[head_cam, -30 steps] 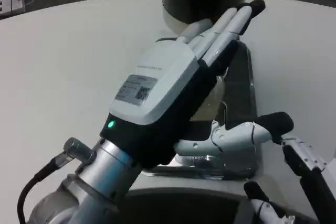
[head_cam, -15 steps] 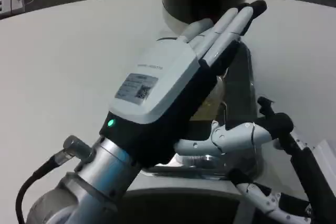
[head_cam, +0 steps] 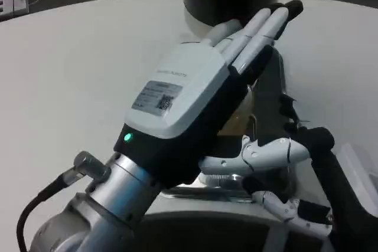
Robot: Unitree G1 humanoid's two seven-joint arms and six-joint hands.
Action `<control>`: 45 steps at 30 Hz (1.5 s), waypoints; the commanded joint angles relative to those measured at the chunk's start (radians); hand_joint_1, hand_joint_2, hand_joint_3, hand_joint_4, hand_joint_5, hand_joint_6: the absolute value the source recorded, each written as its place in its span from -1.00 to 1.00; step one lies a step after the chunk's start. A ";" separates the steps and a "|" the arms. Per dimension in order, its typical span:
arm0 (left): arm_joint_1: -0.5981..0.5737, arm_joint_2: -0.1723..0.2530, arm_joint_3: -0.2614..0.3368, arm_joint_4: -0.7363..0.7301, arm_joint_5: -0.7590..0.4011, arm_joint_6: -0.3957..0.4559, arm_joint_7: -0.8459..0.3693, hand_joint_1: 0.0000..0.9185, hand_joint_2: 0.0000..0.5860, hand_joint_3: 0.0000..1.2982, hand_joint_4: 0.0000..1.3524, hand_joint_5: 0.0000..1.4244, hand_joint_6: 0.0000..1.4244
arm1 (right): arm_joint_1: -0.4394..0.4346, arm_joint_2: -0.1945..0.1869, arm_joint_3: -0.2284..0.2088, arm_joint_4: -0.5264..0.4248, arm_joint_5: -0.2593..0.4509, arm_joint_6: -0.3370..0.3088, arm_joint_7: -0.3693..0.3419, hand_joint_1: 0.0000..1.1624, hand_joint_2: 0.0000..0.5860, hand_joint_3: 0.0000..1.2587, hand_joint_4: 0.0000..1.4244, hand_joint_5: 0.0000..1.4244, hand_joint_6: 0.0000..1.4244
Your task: Grasp the cup under the faucet to collect the drink, then remove the cup.
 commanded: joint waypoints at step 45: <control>0.615 -0.166 0.199 -0.095 0.174 -0.179 0.511 -1.00 -0.46 -0.95 -1.00 -0.83 -0.99 | -0.201 -0.005 0.050 0.198 0.041 0.053 -0.047 -0.04 -0.12 -0.98 -0.90 -0.80 -0.59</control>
